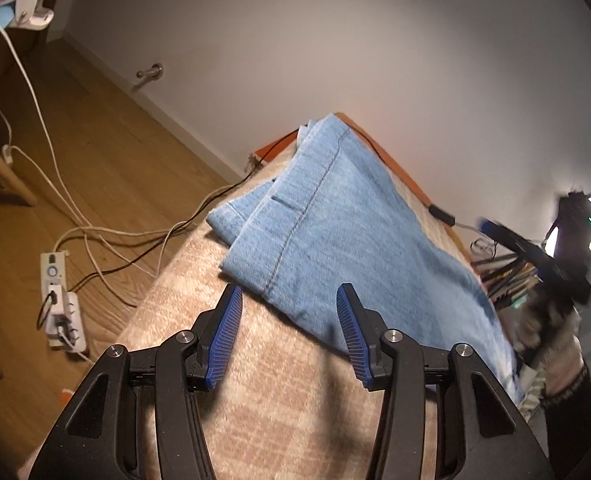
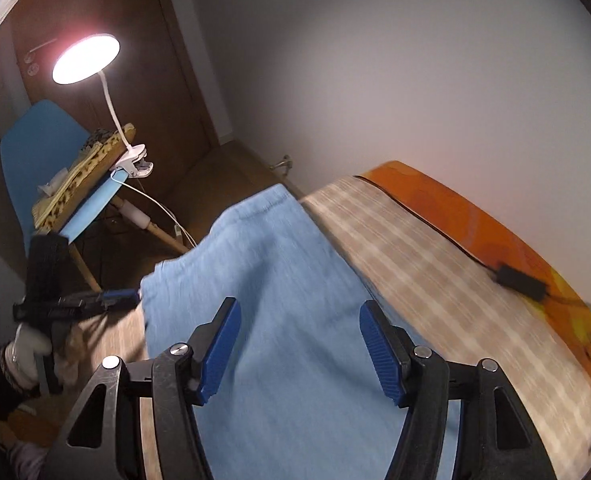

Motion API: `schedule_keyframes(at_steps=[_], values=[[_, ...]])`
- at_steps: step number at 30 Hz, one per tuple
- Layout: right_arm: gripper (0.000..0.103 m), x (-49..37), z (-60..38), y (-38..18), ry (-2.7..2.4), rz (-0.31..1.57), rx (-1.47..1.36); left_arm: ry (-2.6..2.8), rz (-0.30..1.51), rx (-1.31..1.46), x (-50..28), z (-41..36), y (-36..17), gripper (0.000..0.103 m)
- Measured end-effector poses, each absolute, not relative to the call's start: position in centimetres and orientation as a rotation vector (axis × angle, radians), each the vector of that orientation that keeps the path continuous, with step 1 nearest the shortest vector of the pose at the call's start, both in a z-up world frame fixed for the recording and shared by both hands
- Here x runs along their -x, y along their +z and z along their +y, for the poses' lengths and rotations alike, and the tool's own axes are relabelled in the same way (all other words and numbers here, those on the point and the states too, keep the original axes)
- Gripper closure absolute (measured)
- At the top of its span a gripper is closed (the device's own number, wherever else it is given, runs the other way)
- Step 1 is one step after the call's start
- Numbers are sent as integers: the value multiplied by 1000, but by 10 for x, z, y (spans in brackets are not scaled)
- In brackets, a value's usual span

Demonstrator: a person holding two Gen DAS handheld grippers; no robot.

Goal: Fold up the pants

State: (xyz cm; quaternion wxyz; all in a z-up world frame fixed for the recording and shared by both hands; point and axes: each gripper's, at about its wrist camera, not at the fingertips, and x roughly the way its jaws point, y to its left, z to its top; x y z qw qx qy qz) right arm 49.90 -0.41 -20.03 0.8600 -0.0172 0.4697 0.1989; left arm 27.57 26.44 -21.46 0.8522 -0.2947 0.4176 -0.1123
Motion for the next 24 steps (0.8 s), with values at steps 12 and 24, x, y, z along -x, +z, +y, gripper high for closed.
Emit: schedule_keyframes(at_steps=[12,24], values=[[31,-636,61,-298,461,1153,-53,-213,841,617,-291,277,-216,89],[99,-629,89,-285,557,1091,71,-171,831,569,-288,275,-213,91]])
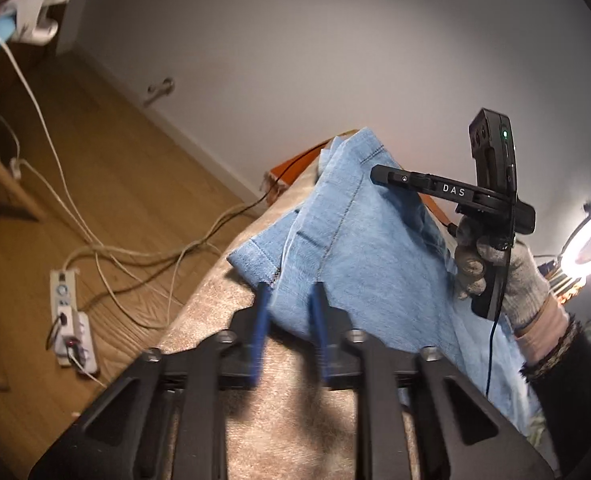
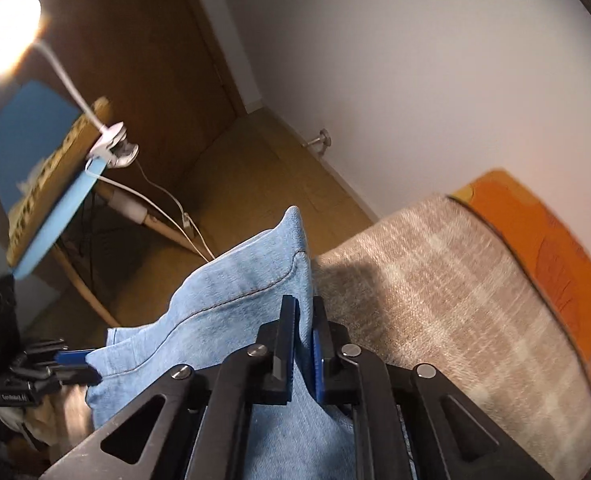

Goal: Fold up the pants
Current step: 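Grasp the jeans leg end with both grippers and fold it over, then open both grippers to release the folded jeans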

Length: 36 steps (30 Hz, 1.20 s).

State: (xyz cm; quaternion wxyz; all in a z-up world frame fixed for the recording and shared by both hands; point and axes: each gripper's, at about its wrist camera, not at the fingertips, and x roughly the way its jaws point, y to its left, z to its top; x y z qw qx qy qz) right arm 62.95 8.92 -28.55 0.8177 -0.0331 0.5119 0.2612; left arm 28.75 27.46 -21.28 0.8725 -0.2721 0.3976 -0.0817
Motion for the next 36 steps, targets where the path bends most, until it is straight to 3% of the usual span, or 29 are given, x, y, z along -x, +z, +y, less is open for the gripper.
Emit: schedule_keyframes(at_steps=[4,14,18,21,23,24,25,27,31,34,36], values=[[100,-628,90,-273,539,1059,102,-171,769,555,-280,279,-205,99],[102,-631,80,-268,459,1058,123,-179,767,482,-302,289,-210,100],[102,-637,80,-282,428,1094,115,-152,792,577,-303,309,-215,102],[101,-636,76,-282,433,1092,105,-188,816,660,-298,316,-216,80],[99,-636,72,-283,415,1092,95,-195,855,692,-299,315,-220,54],[99,-637,68,-283,395,1091,81,-200,872,685,-301,313,-222,49],[83,-635,67,-282,371,1088,81,-196,890,676,-304,311,-225,48],[60,-631,66,-277,280,1074,134,-193,890,720,-308,315,-226,48],[61,-599,78,-251,285,988,227,-269,895,897,-318,331,-243,53],[60,-559,98,-232,387,945,268,-246,862,870,-312,339,-238,70],[60,-534,117,-228,486,959,270,-226,851,831,-305,341,-232,70]])
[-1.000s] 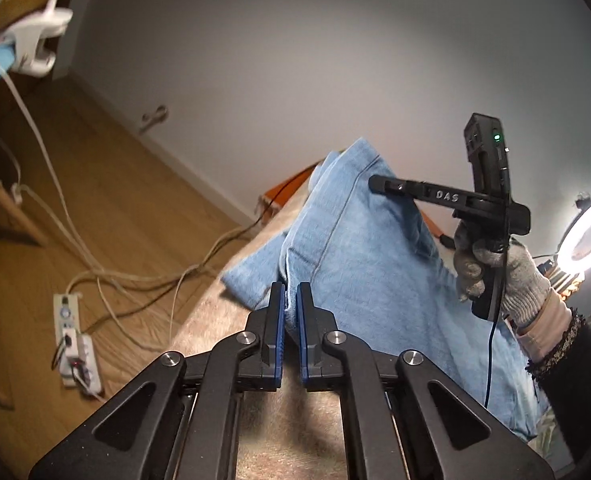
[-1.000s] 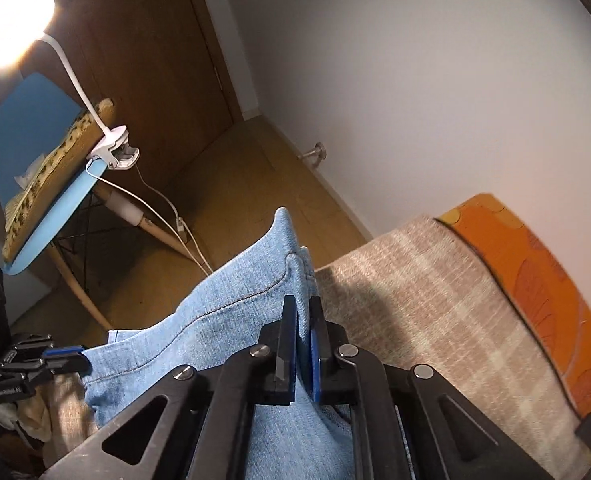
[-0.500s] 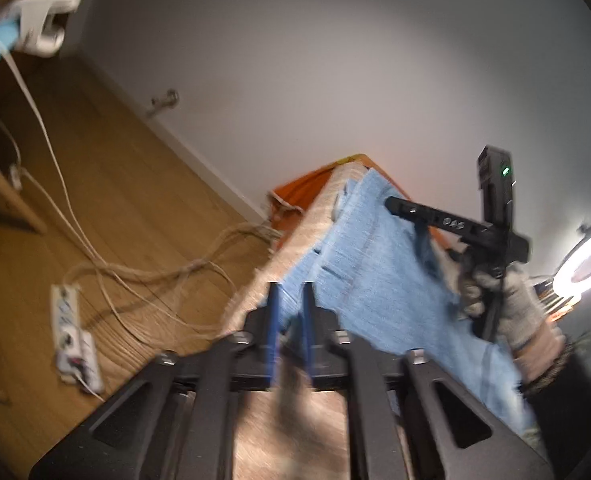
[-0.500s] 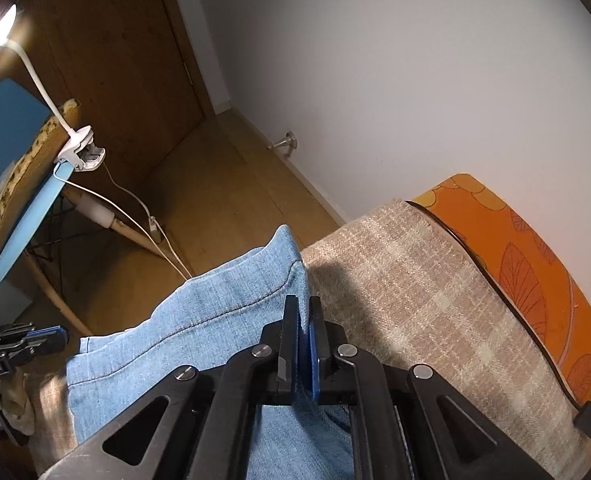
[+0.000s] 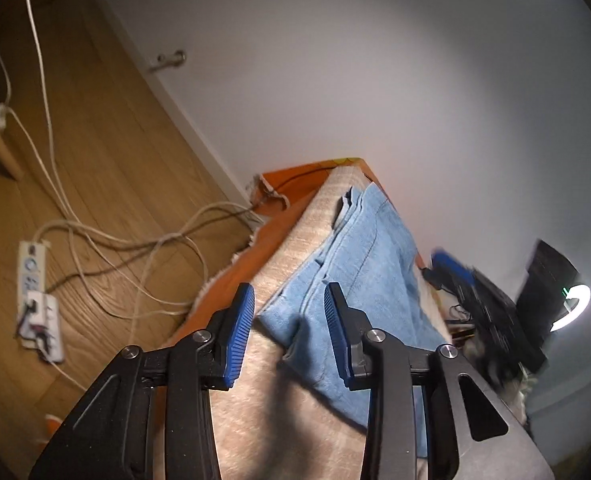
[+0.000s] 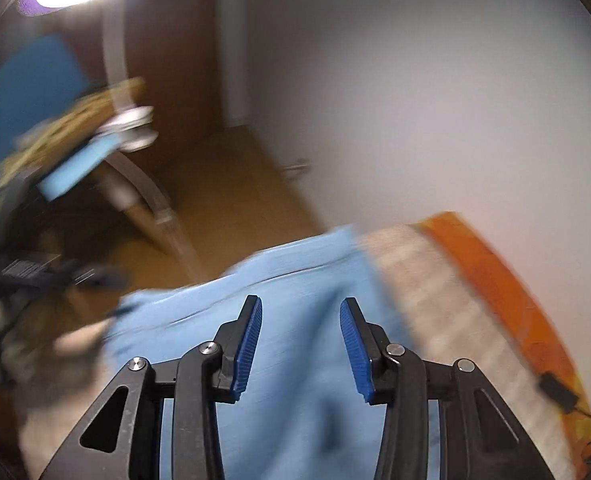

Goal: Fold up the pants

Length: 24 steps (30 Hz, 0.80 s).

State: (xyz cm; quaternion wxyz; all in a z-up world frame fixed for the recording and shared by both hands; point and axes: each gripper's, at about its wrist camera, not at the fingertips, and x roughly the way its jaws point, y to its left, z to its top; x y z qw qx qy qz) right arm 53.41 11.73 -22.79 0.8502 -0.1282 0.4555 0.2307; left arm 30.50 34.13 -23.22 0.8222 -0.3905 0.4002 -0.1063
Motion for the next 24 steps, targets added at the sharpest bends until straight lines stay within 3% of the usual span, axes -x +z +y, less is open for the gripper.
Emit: schedule_keyframes(at_steps=[2,5,8,9,11,13,15,24], values=[[59,-512,139,-231,601,1000,263,-205,849,797,-301,341,-228,70],[45,-482,177,-246,738,1057,311,-190,859,773,-293,345,-226,70],[45,-469,205,-269,780,1098,403,-186,863,744,-288,346,-224,70],[46,-467,210,-277,766,1106,438,-188,863,738,-287,347,-223,70],[60,-472,213,-287,725,1120,465,-196,869,721,-287,346,-221,70],[87,-483,205,-283,708,1126,386,-201,872,708,-289,344,-220,67],[96,-497,188,-276,727,1157,212,-211,874,705,-289,346,-221,66],[100,-518,184,-260,702,1113,49,-242,882,715,-283,345,-224,66]])
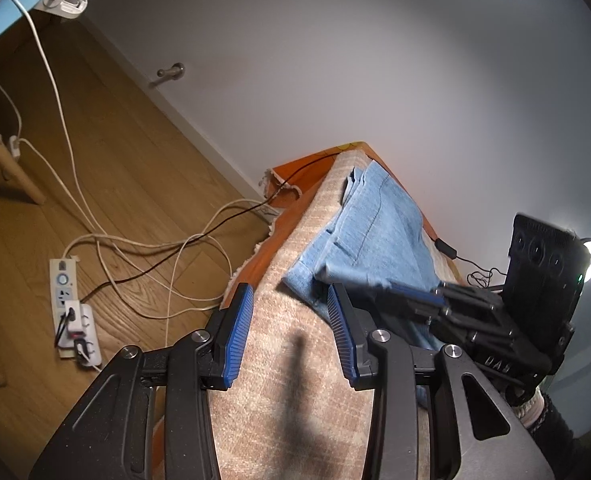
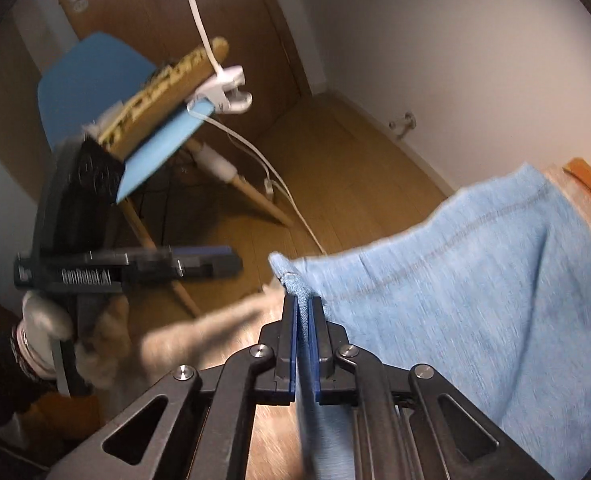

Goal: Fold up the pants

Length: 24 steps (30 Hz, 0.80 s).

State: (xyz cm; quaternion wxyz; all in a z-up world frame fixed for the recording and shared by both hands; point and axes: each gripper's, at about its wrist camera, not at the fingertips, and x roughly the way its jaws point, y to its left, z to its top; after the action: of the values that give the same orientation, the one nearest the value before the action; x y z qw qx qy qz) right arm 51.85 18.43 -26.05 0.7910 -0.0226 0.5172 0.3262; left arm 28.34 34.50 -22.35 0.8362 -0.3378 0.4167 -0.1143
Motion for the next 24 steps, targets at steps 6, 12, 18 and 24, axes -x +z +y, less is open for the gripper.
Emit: schedule_keyframes(at_steps=[6,12,18,24], values=[[100,-509,189,-287,684,1147,63,-278,860,801,-283,348,-226,56],[59,-499,174,-272,712,1147,-5,-317,906,797,-293,327,-229,45],[54,-472,123,-229,619,1075,7,-289,979,821,-312,312,-246,46],[47,-463,61,-205,484,1048,-117,-237,910,795,-312,307,-239,83]])
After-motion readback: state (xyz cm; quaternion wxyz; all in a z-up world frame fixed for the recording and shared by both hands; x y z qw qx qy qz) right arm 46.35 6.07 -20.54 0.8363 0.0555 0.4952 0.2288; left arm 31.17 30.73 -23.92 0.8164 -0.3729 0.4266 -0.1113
